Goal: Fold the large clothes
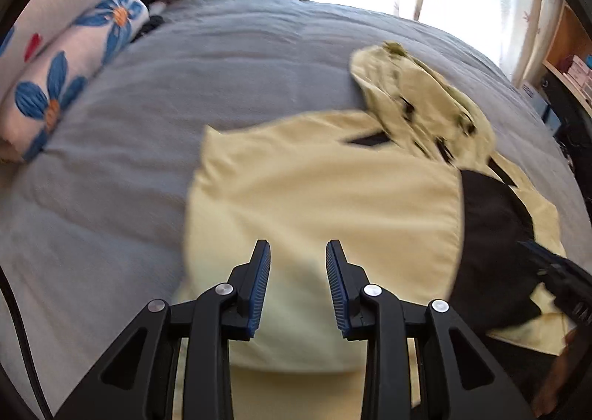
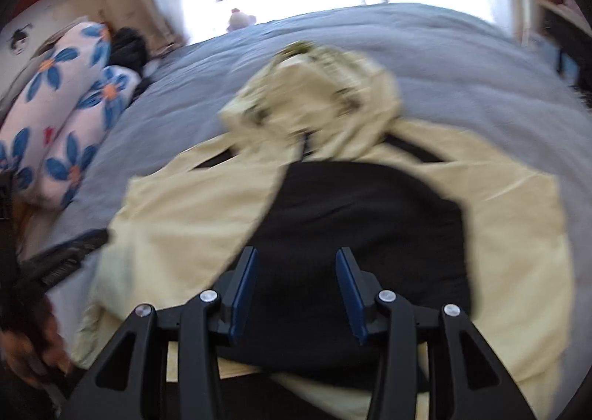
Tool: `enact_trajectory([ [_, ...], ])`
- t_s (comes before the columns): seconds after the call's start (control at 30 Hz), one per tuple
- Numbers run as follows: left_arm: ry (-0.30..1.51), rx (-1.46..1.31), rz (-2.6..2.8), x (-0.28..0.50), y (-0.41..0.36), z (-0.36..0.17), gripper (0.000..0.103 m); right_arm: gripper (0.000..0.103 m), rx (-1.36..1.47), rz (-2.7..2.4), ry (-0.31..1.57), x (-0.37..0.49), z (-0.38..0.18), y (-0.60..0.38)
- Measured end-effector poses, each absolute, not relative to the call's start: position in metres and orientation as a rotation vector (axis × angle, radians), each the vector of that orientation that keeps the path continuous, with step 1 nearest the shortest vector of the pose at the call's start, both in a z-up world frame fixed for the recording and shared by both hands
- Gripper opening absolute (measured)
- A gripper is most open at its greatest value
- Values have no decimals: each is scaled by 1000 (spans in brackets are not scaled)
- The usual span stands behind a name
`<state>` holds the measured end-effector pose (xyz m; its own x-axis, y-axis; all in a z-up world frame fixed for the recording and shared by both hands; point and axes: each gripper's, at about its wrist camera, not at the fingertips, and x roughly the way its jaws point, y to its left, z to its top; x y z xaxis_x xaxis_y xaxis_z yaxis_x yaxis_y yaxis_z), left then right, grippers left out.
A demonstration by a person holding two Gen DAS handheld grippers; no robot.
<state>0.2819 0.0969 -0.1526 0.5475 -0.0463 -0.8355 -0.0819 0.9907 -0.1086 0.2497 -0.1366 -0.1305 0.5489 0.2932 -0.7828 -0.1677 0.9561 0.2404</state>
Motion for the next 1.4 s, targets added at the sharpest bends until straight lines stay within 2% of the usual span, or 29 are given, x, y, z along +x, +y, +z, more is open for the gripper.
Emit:
enact_trajectory([
  [0.23, 998, -101, 49, 254, 63, -195, 29, 44, 112, 330, 1033, 242, -169, -95],
  [0.53, 969, -4, 172, 264, 135, -203, 29, 41, 125, 71, 1004, 241, -173, -202],
  [0.57, 970, -13, 173, 264, 143, -205, 29, 36, 148, 56, 1000, 238, -171, -219],
  [0.6, 969, -33, 171, 264, 151, -206, 30, 24, 172, 63, 1002, 237, -171, -230],
  [0.67, 970, -66, 186, 262, 163, -207, 45, 14, 189, 56, 1002, 234, -169, -242],
  [0.7, 970, -89, 197, 262, 169, -208, 53, 12, 192, 61, 1000, 233, -169, -246],
  [0.83, 973, -144, 191, 264, 180, -212, 54, 13, 144, 45, 998, 233, -171, -237],
  [1.03, 981, -118, 203, 263, 175, -208, 54, 20, 152, 48, 1010, 235, -164, -231],
  [1.27, 987, -77, 194, 250, 165, -184, 55, 34, 188, 61, 973, 218, -135, -227],
  [1.4, 990, -68, 190, 237, 157, -167, 71, 36, 206, 75, 967, 212, -122, -227],
])
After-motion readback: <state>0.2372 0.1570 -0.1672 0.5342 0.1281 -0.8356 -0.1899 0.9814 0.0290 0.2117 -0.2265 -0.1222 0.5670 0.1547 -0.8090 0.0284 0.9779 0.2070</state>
